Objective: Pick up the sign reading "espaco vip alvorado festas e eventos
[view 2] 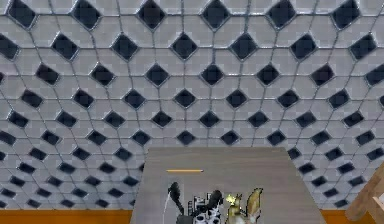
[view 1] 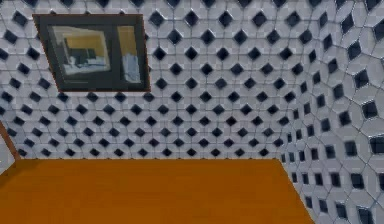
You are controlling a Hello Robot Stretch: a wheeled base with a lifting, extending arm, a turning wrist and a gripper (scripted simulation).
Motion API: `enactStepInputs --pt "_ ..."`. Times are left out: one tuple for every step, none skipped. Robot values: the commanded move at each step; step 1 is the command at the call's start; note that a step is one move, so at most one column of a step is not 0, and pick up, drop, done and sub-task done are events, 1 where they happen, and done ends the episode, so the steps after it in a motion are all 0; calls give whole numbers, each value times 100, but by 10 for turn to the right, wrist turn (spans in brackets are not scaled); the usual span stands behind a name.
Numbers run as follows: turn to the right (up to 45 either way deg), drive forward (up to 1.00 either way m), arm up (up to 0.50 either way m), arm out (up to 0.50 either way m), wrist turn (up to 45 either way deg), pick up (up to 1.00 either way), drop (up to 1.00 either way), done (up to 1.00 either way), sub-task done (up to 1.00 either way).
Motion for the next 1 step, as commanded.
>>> enactStepInputs --pt "0 0 -30 0 0 0 0 0 0"
